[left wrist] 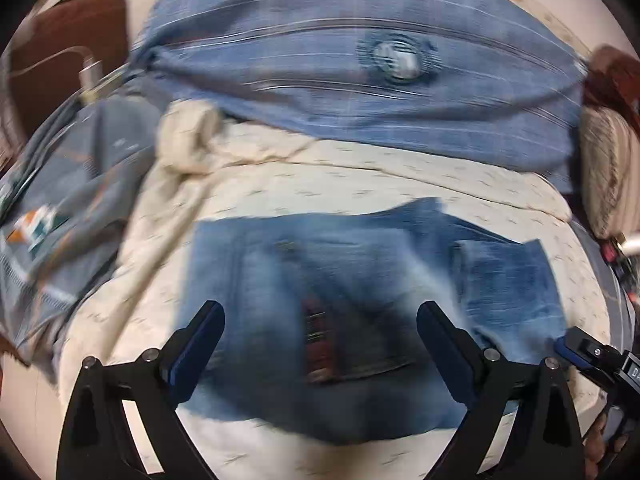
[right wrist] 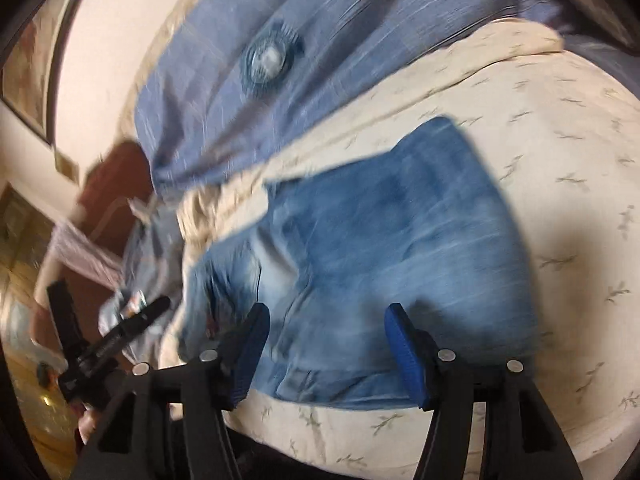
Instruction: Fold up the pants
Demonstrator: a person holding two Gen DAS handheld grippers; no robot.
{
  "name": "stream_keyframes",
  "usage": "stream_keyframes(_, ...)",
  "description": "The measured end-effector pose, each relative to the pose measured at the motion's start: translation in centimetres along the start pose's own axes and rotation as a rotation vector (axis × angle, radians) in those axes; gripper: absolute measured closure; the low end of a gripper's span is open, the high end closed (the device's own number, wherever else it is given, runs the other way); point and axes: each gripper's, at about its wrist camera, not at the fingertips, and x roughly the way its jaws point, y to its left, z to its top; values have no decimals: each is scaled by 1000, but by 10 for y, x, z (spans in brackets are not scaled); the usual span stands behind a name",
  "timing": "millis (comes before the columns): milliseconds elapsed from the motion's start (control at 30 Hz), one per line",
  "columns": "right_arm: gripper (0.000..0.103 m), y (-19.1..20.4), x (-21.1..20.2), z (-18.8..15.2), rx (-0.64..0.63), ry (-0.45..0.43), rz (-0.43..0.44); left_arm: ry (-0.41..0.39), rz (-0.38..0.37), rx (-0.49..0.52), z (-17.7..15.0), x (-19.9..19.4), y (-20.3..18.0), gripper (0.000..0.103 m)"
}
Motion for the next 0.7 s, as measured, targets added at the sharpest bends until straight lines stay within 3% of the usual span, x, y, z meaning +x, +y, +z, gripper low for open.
stream_keyframes(67,41,-13,-2,1,40,-19,17,-1,-22,35,5,6,-20,6)
stream_keyframes(233,65,-31,17,5,53,32,-54,48,-61,108,15,34,-72,6)
stream_keyframes(267,67,-39,23,3,73,59,-57,64,-65,118,16,43,-82,6)
stream_keyframes(333,81,-54,25,4,115,75,-43,87,-63,126,19,57,-96,6)
stream_keyframes(500,85,-66,23,1,113,102,12,140,-28,151,28,95,-124,6)
stream_keyframes(700,85,-62,22,-4,30,118,10,193,50,159,32,134,-133,6)
